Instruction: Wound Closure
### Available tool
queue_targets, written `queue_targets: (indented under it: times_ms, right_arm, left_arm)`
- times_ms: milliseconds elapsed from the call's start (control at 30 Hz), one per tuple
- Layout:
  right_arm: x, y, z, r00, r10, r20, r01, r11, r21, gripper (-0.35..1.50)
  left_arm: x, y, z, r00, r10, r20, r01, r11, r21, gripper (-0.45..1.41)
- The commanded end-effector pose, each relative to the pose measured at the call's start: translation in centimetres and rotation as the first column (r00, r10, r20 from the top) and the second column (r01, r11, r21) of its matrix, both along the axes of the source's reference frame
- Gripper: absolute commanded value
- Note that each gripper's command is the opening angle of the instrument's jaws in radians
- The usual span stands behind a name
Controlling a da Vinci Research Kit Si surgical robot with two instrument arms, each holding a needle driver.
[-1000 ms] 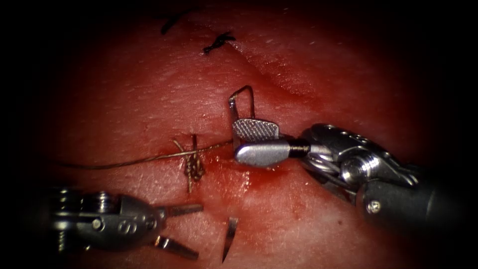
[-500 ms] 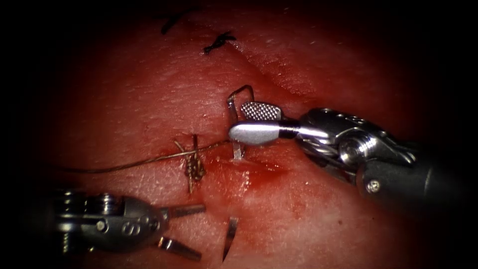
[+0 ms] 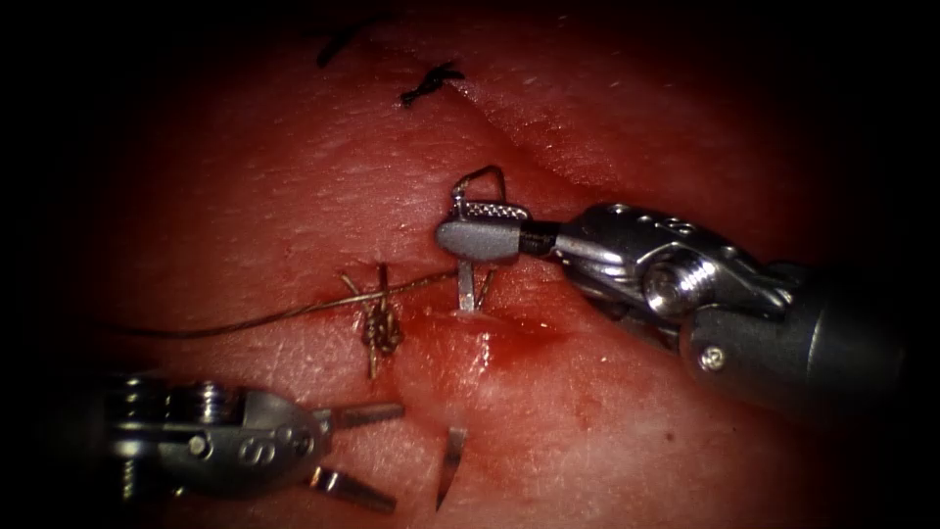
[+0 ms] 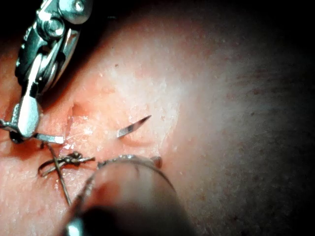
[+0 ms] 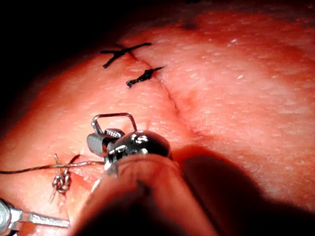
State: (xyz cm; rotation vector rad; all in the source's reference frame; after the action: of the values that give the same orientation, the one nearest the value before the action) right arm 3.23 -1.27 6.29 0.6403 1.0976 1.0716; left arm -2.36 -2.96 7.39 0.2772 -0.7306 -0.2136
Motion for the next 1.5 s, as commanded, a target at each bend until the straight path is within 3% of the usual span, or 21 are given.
queue_targets:
  times_ms: [33,333,433,500,533,567,600,633,700,767,967,1133,1300,1367,1400,1433,1500]
  right_arm:
    - [0.06,-0.05,0.08,1.0,-0.013,0.002,0.013,1.0,0.007,-0.35]
    - [-0.11,-0.58,0.11,0.994,-0.104,-0.028,0.106,0.99,0.093,-0.35]
    - [-0.15,-0.6,0.05,0.993,-0.107,-0.04,0.111,0.989,0.096,-0.35]
    - [-0.16,-0.48,0.02,0.993,-0.086,-0.083,0.09,0.995,0.05,-0.35]
    - [-0.18,-0.41,0.01,0.992,-0.075,-0.101,0.077,0.997,0.014,0.02]
    - [-0.25,-0.29,0.0,0.989,-0.048,-0.143,0.045,0.999,-0.024,0.72]
    - [-0.31,-0.21,-0.02,0.985,-0.034,-0.168,0.026,0.998,-0.048,0.89]
    - [-0.36,-0.16,-0.03,0.983,-0.024,-0.182,0.012,0.998,-0.065,0.94]
    - [-0.49,-0.06,-0.07,0.976,0.0,-0.216,-0.017,0.997,-0.079,0.98]
    - [-0.63,0.0,-0.12,0.97,0.007,-0.242,-0.029,0.996,-0.086,0.96]
    - [-0.78,-0.05,-0.1,0.968,0.013,-0.251,-0.037,0.995,-0.092,0.86]
    - [-0.75,-0.13,0.08,0.969,0.009,-0.246,-0.037,0.993,-0.113,0.78]
    - [-0.68,-0.29,0.23,0.971,0.002,-0.24,-0.037,0.989,-0.141,0.69]
    - [-0.67,-0.31,0.25,0.971,0.001,-0.24,-0.037,0.989,-0.144,0.66]
    - [-0.67,-0.32,0.26,0.971,0.003,-0.238,-0.039,0.989,-0.145,0.64]
    - [-0.68,-0.32,0.26,0.972,0.005,-0.236,-0.04,0.989,-0.145,0.61]
    - [-0.7,-0.33,0.25,0.973,0.009,-0.231,-0.043,0.989,-0.145,0.49]
  left_arm:
    - [-0.06,0.0,0.05,1.0,0.0,0.001,0.0,1.0,0.0,0.44]
    - [-0.08,0.02,0.06,1.0,-0.001,0.0,0.001,1.0,0.0,0.44]
    - [-0.08,0.02,0.07,1.0,0.004,0.003,-0.004,1.0,-0.003,0.44]
    - [-0.08,0.01,0.05,0.999,0.031,0.013,-0.031,0.999,-0.023,0.48]
    - [-0.08,0.01,0.04,0.999,0.049,0.023,-0.048,0.998,-0.037,0.49]
    - [-0.06,-0.01,0.01,0.995,0.081,0.059,-0.076,0.994,-0.081,0.51]
    - [-0.06,-0.02,-0.01,0.993,0.092,0.079,-0.083,0.991,-0.108,0.53]
    - [-0.06,-0.03,-0.04,0.988,0.117,0.105,-0.102,0.984,-0.145,0.53]
    - [-0.07,-0.06,-0.08,0.977,0.157,0.143,-0.128,0.973,-0.193,0.53]
    - [-0.09,-0.08,-0.15,0.949,0.221,0.223,-0.158,0.95,-0.271,0.49]
    - [-0.22,-0.06,-0.15,0.9,0.272,0.341,-0.119,0.905,-0.408,0.48]
    - [-0.35,-0.09,-0.05,0.854,0.286,0.435,-0.083,0.899,-0.43,0.48]
    - [-0.47,-0.15,0.13,0.846,0.22,0.486,-0.039,0.934,-0.355,0.51]
    - [-0.5,-0.17,0.16,0.846,0.197,0.495,-0.024,0.942,-0.335,0.39]
    - [-0.51,-0.21,0.18,0.859,0.153,0.488,-0.004,0.957,-0.291,-0.15]
    - [-0.5,-0.23,0.18,0.866,0.125,0.484,0.008,0.965,-0.263,-0.45]
    - [-0.48,-0.27,0.15,0.866,0.044,0.498,0.053,0.982,-0.179,-0.45]
